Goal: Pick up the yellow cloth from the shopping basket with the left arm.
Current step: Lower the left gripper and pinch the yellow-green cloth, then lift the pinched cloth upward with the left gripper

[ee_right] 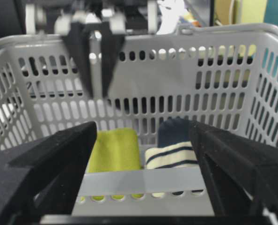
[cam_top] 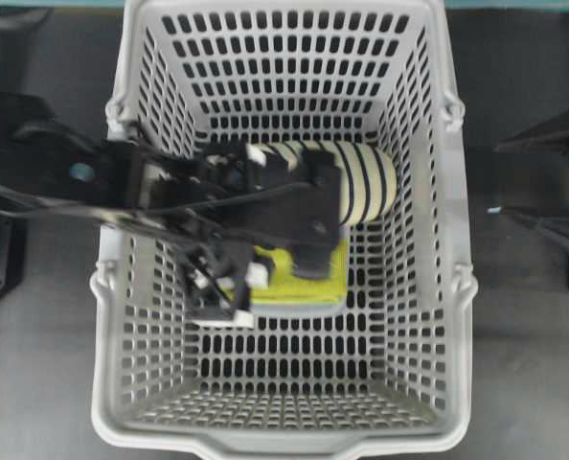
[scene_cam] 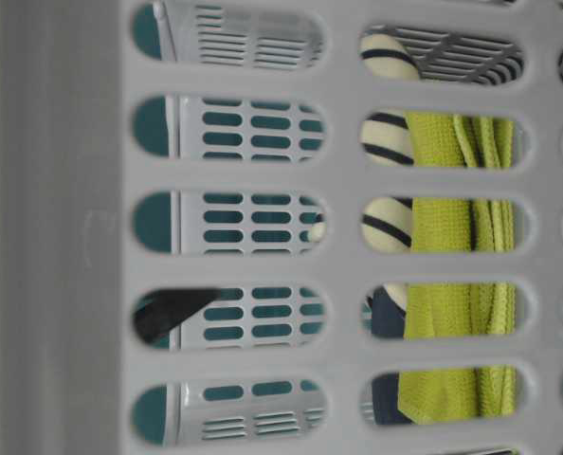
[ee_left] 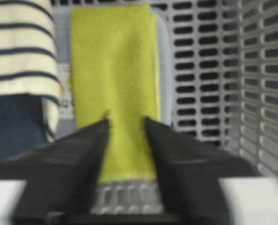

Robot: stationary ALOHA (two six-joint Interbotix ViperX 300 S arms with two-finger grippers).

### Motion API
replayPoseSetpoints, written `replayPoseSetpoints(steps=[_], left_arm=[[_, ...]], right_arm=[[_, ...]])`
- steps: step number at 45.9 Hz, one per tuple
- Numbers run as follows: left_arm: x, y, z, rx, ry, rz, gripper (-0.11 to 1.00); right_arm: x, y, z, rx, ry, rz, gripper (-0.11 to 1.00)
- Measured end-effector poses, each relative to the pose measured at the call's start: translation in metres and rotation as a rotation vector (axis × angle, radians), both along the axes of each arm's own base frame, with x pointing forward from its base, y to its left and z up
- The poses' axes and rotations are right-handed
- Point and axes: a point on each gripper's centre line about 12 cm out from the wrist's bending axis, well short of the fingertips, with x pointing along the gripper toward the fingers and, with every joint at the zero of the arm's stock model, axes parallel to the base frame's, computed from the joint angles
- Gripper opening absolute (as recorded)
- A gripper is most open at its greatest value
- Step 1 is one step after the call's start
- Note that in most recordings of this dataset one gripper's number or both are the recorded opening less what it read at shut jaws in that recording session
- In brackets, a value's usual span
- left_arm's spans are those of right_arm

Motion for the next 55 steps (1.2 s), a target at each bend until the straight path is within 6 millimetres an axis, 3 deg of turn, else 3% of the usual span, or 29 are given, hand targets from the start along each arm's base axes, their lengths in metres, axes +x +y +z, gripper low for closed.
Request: replayPoseSetpoints(steps=[5, 9, 22, 28, 34, 43, 46, 55], left_arm=[[0.012, -0.005, -0.017, 0.005, 0.035, -0.009, 0.76], [0.019, -0.007, -0.032, 0.009, 0.07, -0.012, 0.9], [0.027, -0.007, -0.096, 0.023, 0.22, -0.008, 0.89], [0.026, -0.006, -0.107, 0.023, 0.236, -0.004, 0.88], [0.026, -0.006, -0.108, 0.02, 0.231, 0.001, 0.75], [0.027, -0.004, -0.108, 0.024, 0.224, -0.004, 0.2], [0.027, -0.004, -0.108, 0.024, 0.223, -0.006, 0.08], [0.028, -0.005, -0.089, 0.026, 0.192, -0.012, 0.07]], right_arm=[[0.0, 0.0, 0.001, -0.002, -0.005, 0.0, 0.77], [0.0, 0.0, 0.001, -0.002, -0.008, 0.0, 0.77], [0.0, 0.0, 0.001, -0.002, -0.009, 0.0, 0.77], [0.0, 0.0, 0.001, -0.002, -0.009, 0.0, 0.77], [0.0, 0.0, 0.001, 0.0, -0.011, -0.002, 0.77], [-0.001, 0.0, 0.001, -0.002, -0.012, -0.001, 0.77], [-0.002, 0.0, 0.002, -0.001, -0.015, -0.002, 0.77], [-0.004, 0.0, 0.005, -0.003, -0.031, -0.003, 0.77]])
